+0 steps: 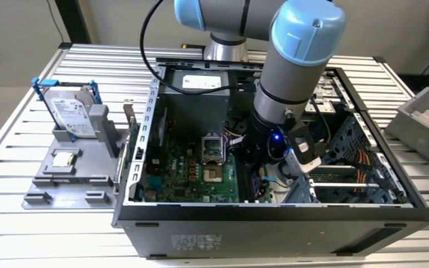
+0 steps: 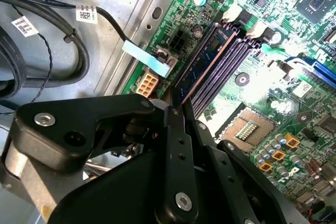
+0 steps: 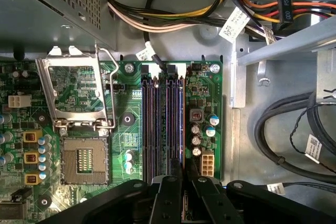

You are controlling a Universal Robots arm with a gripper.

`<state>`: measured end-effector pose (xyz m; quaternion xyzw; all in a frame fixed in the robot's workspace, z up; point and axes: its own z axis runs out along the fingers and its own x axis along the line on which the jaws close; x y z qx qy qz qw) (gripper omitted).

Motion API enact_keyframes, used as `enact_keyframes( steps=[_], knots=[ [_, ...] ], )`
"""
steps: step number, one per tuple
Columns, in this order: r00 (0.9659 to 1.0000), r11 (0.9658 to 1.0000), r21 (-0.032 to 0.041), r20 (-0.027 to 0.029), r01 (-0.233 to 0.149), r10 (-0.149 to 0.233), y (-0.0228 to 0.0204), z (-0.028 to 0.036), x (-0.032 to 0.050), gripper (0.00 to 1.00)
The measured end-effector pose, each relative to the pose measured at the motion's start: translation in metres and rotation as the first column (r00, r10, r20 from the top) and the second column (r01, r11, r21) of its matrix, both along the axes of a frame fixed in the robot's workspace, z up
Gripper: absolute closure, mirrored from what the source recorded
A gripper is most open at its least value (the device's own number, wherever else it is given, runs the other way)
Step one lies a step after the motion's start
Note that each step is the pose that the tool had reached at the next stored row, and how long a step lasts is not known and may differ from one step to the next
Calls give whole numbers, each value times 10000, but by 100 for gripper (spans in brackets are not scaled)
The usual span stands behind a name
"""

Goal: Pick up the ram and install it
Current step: 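Insert the ram into the slot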

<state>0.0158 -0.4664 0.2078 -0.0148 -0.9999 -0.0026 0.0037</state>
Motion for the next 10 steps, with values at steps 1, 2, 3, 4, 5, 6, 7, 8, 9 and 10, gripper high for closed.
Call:
enact_keyframes(
  steps=[1, 2, 3, 4, 5, 6, 7, 8, 9, 10],
  knots=[
    [10000, 10000, -8, -1, 0, 0, -1, 1, 0, 100],
    [10000, 10000, -12, -1, 0, 0, -1, 1, 0, 100],
    [10000, 10000, -14, -1, 0, 0, -2, 2, 0, 0],
    [10000, 10000, -17, -2, 0, 0, -3, 3, 0, 0],
    [10000, 10000, -17, -2, 0, 0, -3, 3, -1, 0],
    [10000, 10000, -20, -3, 0, 0, -3, 10, -1, 0],
    [10000, 10000, -13, -4, 1, -1, -3, 20, -1, 0],
    [10000, 10000, -4, -3, 1, -1, -3, 27, -1, 0],
    [10000, 10000, 0, -3, 0, 0, -3, 37, -1, 0],
    [10000, 10000, -1, -4, 1, -1, -3, 191, -1, 0]
  ],
)
